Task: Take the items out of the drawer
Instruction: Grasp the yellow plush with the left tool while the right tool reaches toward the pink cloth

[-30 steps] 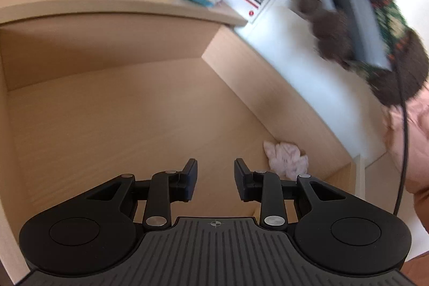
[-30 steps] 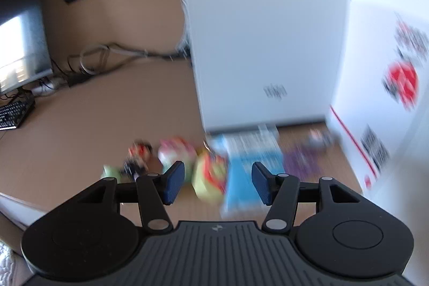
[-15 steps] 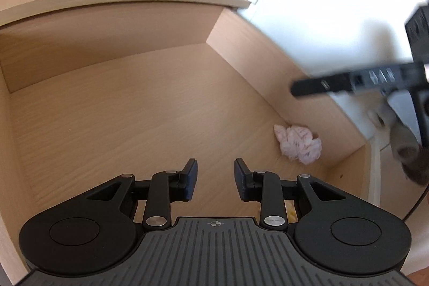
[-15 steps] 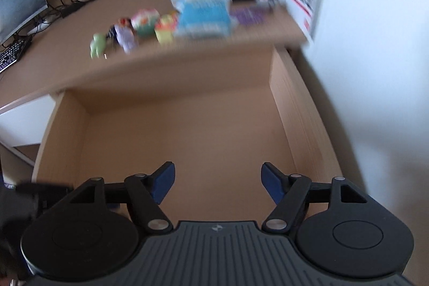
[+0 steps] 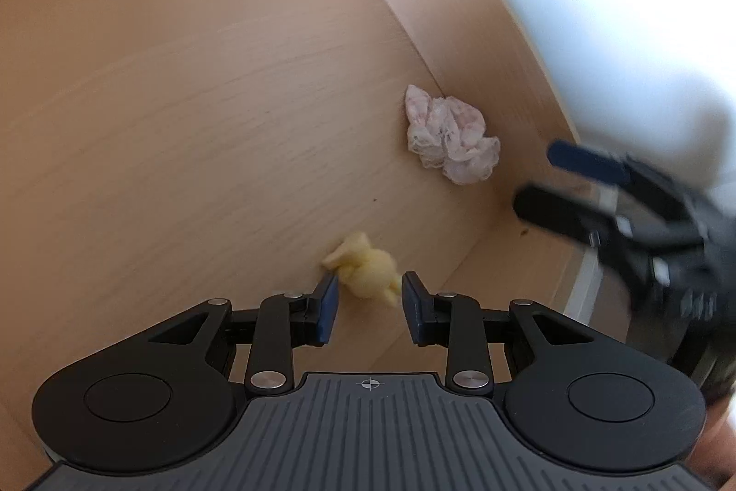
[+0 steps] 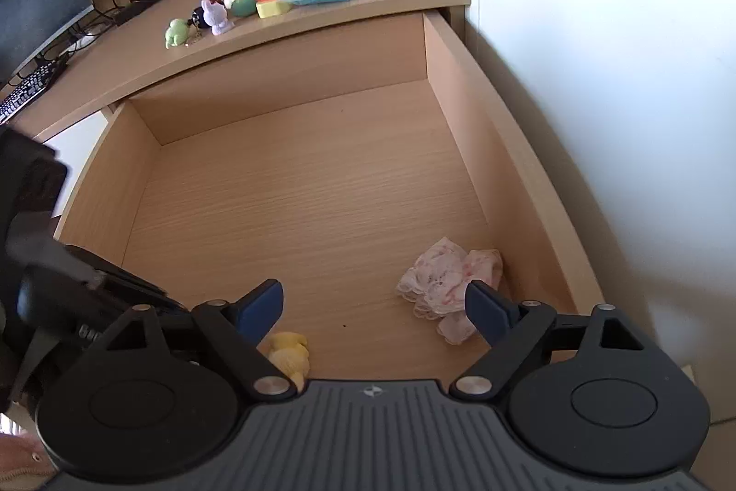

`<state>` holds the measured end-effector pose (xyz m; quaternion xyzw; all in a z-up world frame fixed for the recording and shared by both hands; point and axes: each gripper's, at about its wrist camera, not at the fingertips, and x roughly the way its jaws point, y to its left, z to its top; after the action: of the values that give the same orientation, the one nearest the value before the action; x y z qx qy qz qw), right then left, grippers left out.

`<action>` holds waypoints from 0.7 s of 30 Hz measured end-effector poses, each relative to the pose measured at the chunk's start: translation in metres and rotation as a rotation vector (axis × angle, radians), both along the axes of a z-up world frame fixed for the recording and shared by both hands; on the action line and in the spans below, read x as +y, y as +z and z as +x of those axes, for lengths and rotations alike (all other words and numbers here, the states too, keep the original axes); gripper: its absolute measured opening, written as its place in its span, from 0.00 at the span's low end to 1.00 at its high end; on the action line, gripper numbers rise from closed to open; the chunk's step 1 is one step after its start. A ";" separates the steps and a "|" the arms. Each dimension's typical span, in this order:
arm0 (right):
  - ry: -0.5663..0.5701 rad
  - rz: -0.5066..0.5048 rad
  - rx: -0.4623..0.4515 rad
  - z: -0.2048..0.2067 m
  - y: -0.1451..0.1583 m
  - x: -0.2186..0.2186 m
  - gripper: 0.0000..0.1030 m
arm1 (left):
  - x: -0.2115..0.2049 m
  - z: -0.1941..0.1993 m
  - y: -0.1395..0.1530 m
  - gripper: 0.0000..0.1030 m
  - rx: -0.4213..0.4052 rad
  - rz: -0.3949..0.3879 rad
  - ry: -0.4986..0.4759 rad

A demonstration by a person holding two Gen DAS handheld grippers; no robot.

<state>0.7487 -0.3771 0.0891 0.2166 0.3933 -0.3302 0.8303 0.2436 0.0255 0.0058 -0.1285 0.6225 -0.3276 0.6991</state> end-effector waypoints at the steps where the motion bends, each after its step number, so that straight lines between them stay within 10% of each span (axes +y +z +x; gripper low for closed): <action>1: 0.002 -0.004 -0.003 -0.003 0.000 0.001 0.85 | -0.002 0.002 -0.003 0.32 0.003 0.014 0.008; 21: -0.083 -0.008 -0.056 -0.027 0.007 -0.015 0.86 | -0.010 0.004 -0.020 0.32 -0.155 0.130 -0.082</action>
<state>0.7218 -0.3923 0.0965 0.2387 0.3591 -0.3598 0.8274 0.2479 0.0156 -0.0142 -0.0315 0.5913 -0.3238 0.7380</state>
